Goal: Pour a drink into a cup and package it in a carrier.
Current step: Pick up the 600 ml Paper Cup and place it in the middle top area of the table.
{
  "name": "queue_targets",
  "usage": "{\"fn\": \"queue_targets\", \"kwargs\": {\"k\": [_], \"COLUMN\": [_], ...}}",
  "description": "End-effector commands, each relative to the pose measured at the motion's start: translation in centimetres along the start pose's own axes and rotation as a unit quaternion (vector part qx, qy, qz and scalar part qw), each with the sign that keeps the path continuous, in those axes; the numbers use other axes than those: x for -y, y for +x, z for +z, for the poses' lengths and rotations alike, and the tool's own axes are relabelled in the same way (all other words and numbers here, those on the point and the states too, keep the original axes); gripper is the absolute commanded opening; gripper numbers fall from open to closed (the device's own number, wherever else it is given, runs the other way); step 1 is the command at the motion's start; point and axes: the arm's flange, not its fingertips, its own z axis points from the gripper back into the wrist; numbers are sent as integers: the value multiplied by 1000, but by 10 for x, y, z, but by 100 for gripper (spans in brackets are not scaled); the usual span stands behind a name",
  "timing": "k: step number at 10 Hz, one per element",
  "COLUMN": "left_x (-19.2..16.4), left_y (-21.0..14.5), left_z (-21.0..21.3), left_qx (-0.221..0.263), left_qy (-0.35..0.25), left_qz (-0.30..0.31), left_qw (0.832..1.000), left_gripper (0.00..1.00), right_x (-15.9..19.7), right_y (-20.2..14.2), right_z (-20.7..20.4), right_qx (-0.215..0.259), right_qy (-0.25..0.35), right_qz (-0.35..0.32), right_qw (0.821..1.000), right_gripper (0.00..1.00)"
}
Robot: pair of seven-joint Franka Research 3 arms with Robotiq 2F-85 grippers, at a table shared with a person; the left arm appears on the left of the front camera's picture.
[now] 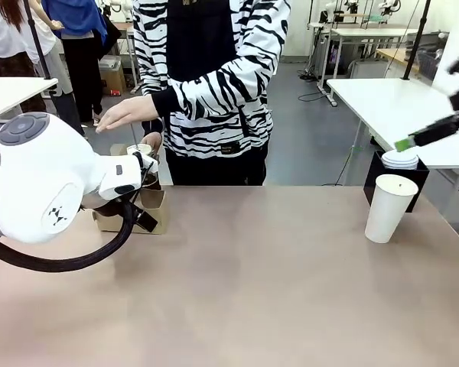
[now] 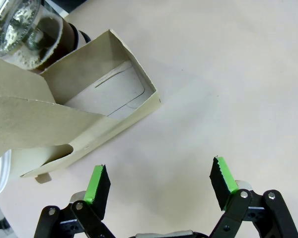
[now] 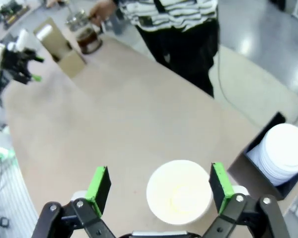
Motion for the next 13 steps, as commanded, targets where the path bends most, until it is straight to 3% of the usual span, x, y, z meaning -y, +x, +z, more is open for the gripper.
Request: {"fn": "queue_targets", "kwargs": {"k": [1, 2, 3, 4, 5, 7, 10, 13], "left_x": [0, 0, 0, 0, 0, 0, 0, 0], "left_y": [0, 0, 0, 0, 0, 0, 0, 0], "left_z": [0, 0, 0, 0, 0, 0, 0, 0], "left_qx": [0, 0, 0, 0, 0, 0, 0, 0], "left_qy": [0, 0, 0, 0, 0, 0, 0, 0], "left_qz": [0, 0, 0, 0, 0, 0, 0, 0], "left_qw": [1000, 1000, 1000, 1000, 1000, 1000, 1000, 1000], "left_gripper": [100, 100, 100, 100, 100, 100, 100, 100], "right_x": [60, 84, 96, 94, 60, 60, 122, 129], "right_y": [-43, -70, -87, -82, -81, -81, -145, -197], "right_z": [-4, -1, -6, -16, 23, 23, 3, -8], "right_qx": [77, 138, 159, 148, 160, 160, 206, 284], "right_qy": [81, 94, 97, 83, 59, 59, 107, 131], "right_qz": [5, -4, -7, -8, -3, -3, -4, 57], "right_qw": [994, 986, 982, 985, 985, 985, 973, 948], "right_gripper": [100, 100, 100, 100, 100, 100, 100, 100]}}
